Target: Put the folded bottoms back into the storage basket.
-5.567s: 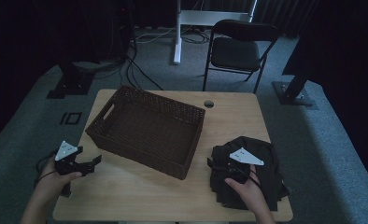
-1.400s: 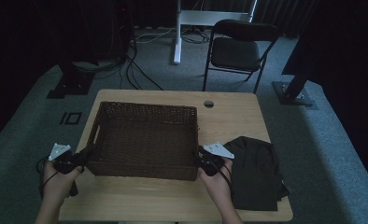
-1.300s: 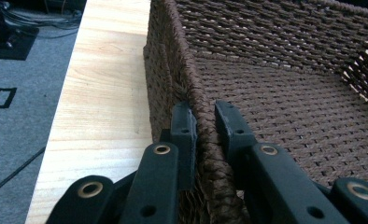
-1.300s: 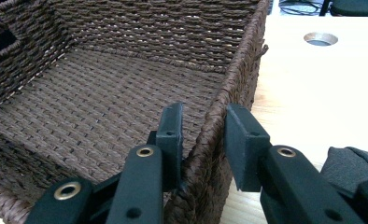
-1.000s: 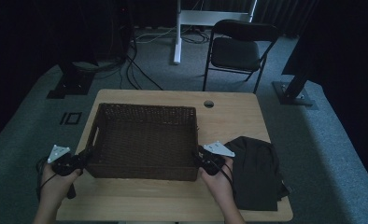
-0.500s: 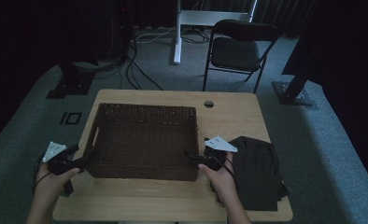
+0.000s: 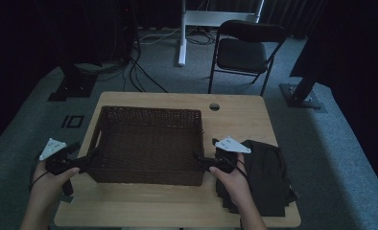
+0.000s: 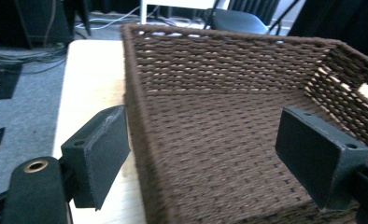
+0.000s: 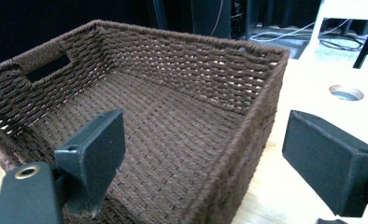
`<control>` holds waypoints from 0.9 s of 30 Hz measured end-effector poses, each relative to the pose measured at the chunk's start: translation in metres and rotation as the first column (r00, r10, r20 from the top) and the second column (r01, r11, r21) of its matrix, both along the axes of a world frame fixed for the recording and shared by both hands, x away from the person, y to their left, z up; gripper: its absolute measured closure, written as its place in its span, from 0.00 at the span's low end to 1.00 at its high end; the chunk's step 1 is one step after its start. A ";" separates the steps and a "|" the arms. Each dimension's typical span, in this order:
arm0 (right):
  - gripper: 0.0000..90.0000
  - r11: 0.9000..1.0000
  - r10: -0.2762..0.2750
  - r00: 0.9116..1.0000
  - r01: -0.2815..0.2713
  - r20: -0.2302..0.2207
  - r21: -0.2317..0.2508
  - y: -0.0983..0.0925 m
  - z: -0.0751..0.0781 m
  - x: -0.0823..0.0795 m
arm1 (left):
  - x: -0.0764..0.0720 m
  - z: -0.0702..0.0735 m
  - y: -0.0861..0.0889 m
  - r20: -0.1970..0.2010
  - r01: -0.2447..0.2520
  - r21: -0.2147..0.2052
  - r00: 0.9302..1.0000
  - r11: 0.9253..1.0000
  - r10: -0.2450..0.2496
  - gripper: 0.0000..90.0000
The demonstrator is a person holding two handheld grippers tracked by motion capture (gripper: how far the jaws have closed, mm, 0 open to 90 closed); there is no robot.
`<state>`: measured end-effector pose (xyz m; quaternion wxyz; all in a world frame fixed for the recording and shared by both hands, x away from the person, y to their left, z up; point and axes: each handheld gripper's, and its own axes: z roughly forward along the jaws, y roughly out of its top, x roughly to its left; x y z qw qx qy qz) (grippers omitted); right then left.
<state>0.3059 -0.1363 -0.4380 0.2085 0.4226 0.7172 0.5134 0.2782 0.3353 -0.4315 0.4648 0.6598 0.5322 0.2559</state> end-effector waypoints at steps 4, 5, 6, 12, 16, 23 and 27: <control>0.14 1.000 -0.014 1.000 0.014 0.011 0.001 -0.007 0.004 0.000 | 0.004 0.004 -0.013 0.007 0.038 -0.011 0.999 0.999 -0.038 0.21; 0.14 1.000 -0.021 1.000 0.021 0.013 0.003 -0.011 0.006 0.000 | 0.005 0.004 -0.017 0.006 0.051 -0.013 0.999 0.999 -0.051 0.21; 0.14 0.999 -0.034 0.999 0.034 0.017 0.008 -0.015 0.007 0.000 | 0.006 0.005 -0.021 0.006 0.063 -0.008 0.998 0.998 -0.063 0.21; 0.14 0.998 -0.069 0.997 0.069 0.020 0.003 -0.032 0.009 0.001 | 0.010 0.007 -0.037 0.013 0.115 -0.010 0.993 0.993 -0.115 0.21; 0.14 0.997 -0.077 0.997 0.077 0.021 -0.010 -0.040 0.008 0.000 | 0.012 0.009 -0.048 0.020 0.146 -0.017 0.989 0.989 -0.146 0.21; 0.14 0.996 -0.091 0.995 0.092 0.033 -0.020 -0.055 0.005 -0.002 | 0.012 0.012 -0.070 0.029 0.214 -0.019 0.977 0.977 -0.213 0.21; 0.14 0.994 -0.109 0.993 0.110 0.037 -0.025 -0.067 0.004 -0.004 | 0.011 0.015 -0.084 0.040 0.244 -0.011 0.969 0.970 -0.243 0.21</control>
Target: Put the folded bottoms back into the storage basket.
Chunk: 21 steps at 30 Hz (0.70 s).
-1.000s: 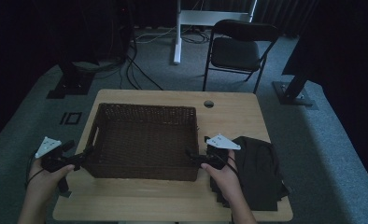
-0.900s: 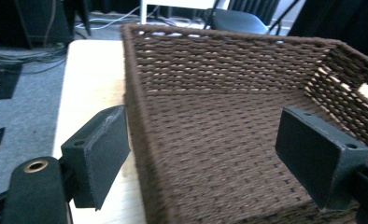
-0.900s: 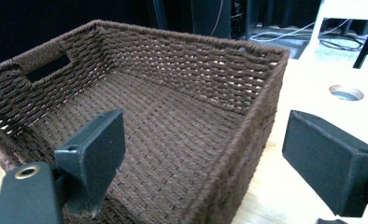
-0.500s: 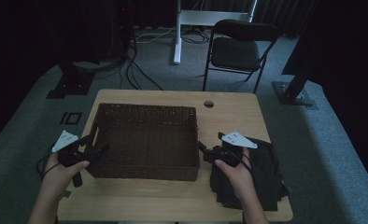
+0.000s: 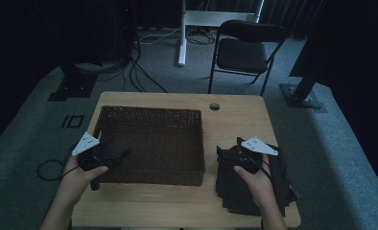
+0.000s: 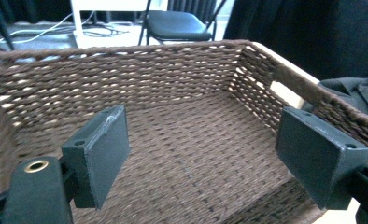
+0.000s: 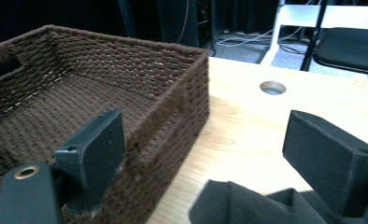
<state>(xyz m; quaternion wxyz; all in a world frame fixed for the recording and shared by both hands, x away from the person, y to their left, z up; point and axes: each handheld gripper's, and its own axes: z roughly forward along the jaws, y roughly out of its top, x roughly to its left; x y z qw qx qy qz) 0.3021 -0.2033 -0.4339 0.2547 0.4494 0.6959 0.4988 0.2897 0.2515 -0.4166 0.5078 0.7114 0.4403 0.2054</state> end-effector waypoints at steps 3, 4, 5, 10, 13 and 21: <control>0.14 1.000 -0.015 1.000 0.015 -0.001 0.000 -0.008 0.000 -0.001 | 0.000 0.002 -0.011 0.010 0.026 0.001 1.000 1.000 -0.026 0.21; 0.14 1.000 -0.021 1.000 0.021 -0.001 0.001 -0.011 0.000 -0.002 | 0.000 0.002 -0.014 0.011 0.036 0.004 0.999 0.999 -0.036 0.21; 0.14 1.000 -0.027 1.000 0.027 -0.001 0.002 -0.013 0.000 -0.002 | 0.001 0.002 -0.017 0.012 0.045 0.005 0.999 0.999 -0.045 0.21; 0.14 0.999 -0.049 0.999 0.049 -0.005 -0.002 -0.026 -0.002 -0.005 | 0.001 -0.003 -0.037 0.005 0.088 -0.003 0.996 0.996 -0.088 0.21; 0.14 0.998 -0.061 0.998 0.061 -0.008 -0.005 -0.033 -0.004 -0.007 | 0.003 -0.006 -0.048 0.002 0.103 -0.002 0.995 0.995 -0.103 0.21; 0.14 0.996 -0.093 0.996 0.093 -0.012 -0.013 -0.054 -0.008 -0.011 | 0.004 -0.007 -0.078 0.003 0.165 0.007 0.986 0.986 -0.165 0.21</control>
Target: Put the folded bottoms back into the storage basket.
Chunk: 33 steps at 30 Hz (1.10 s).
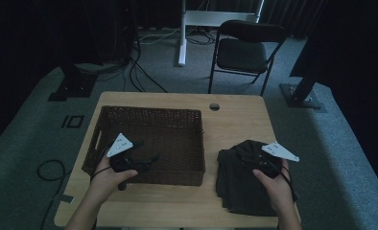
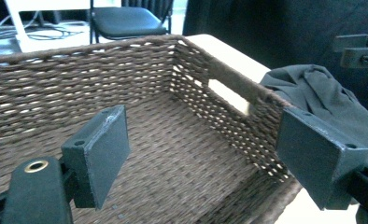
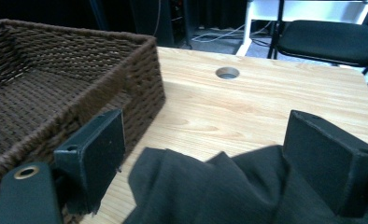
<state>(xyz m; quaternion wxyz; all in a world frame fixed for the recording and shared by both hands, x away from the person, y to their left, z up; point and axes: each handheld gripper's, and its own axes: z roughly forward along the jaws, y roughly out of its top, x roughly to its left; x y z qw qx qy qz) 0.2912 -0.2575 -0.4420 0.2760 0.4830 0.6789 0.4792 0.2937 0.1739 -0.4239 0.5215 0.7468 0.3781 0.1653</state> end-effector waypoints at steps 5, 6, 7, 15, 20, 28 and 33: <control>0.14 1.000 -0.019 1.000 0.019 0.000 -0.005 -0.013 -0.003 -0.003 | -0.001 0.001 -0.018 0.001 0.036 -0.010 0.999 0.999 -0.036 0.21; 0.14 1.000 -0.021 1.000 0.021 0.003 -0.002 -0.016 -0.003 -0.003 | -0.001 0.001 -0.022 0.000 0.046 -0.017 0.999 0.999 -0.046 0.21; 0.14 1.000 -0.019 1.000 0.019 0.005 -0.002 -0.018 -0.003 -0.004 | -0.001 0.001 -0.025 0.000 0.050 -0.025 0.999 0.998 -0.050 0.21; 0.14 0.999 -0.042 0.999 0.042 0.001 -0.006 -0.034 -0.008 -0.008 | -0.002 0.000 -0.053 0.005 0.099 -0.028 0.995 0.995 -0.098 0.21; 0.14 0.997 -0.077 0.997 0.077 -0.007 -0.023 -0.045 -0.011 -0.008 | -0.003 -0.002 -0.071 0.001 0.141 -0.016 0.990 0.990 -0.141 0.21; 0.14 0.992 -0.118 0.993 0.117 -0.024 -0.044 -0.062 -0.021 -0.008 | -0.008 -0.005 -0.101 0.000 0.203 -0.027 0.979 0.979 -0.204 0.21; 0.14 0.990 -0.128 0.991 0.125 -0.040 -0.062 -0.071 -0.031 -0.005 | -0.010 -0.008 -0.123 0.003 0.235 -0.026 0.972 0.972 -0.235 0.21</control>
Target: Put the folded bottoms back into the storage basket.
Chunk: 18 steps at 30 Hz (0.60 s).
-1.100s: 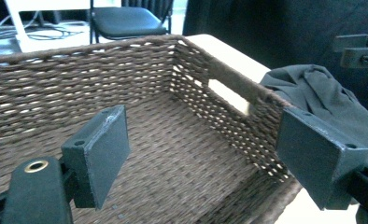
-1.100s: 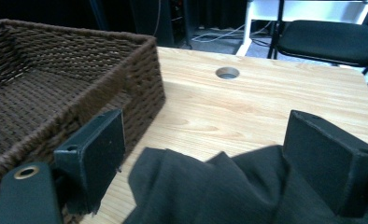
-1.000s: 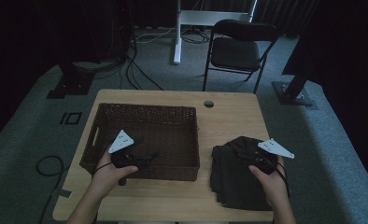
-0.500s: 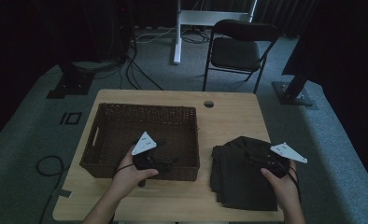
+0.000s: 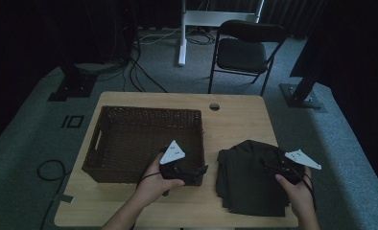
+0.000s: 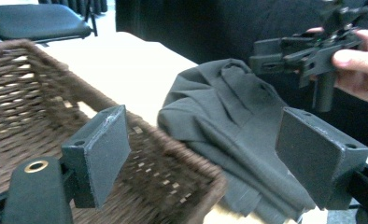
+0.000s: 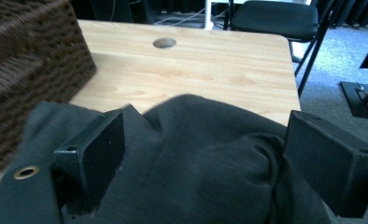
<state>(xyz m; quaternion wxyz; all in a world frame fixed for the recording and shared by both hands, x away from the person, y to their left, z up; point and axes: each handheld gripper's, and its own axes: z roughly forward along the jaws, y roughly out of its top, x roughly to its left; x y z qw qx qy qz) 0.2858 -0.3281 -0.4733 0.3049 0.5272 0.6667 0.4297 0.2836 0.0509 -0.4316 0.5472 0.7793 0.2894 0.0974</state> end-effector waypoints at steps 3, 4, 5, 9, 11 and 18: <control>0.14 1.000 -0.014 1.000 0.014 -0.006 0.001 -0.006 -0.005 0.001 | -0.003 -0.001 -0.014 0.000 0.027 0.001 1.000 1.000 -0.027 0.21; 0.14 1.000 -0.023 1.000 0.023 -0.007 -0.003 -0.009 -0.007 0.001 | -0.004 -0.002 -0.018 -0.001 0.036 0.001 0.999 0.999 -0.036 0.21; 0.14 1.000 -0.027 1.000 0.027 -0.009 -0.001 -0.011 -0.008 0.002 | -0.004 -0.003 -0.022 -0.002 0.042 -0.002 0.999 0.999 -0.042 0.21; 0.14 0.999 -0.047 0.999 0.047 -0.015 -0.010 -0.021 -0.013 0.002 | -0.009 -0.005 -0.041 -0.004 0.076 -0.010 0.997 0.997 -0.076 0.21; 0.14 0.998 -0.057 0.998 0.057 -0.023 -0.013 -0.025 -0.017 0.002 | -0.011 -0.007 -0.050 -0.005 0.093 -0.006 0.996 0.996 -0.093 0.21; 0.14 0.998 -0.063 0.997 0.062 -0.055 -0.015 -0.034 -0.030 0.004 | -0.018 -0.017 -0.079 -0.023 0.138 -0.005 0.990 0.990 -0.138 0.21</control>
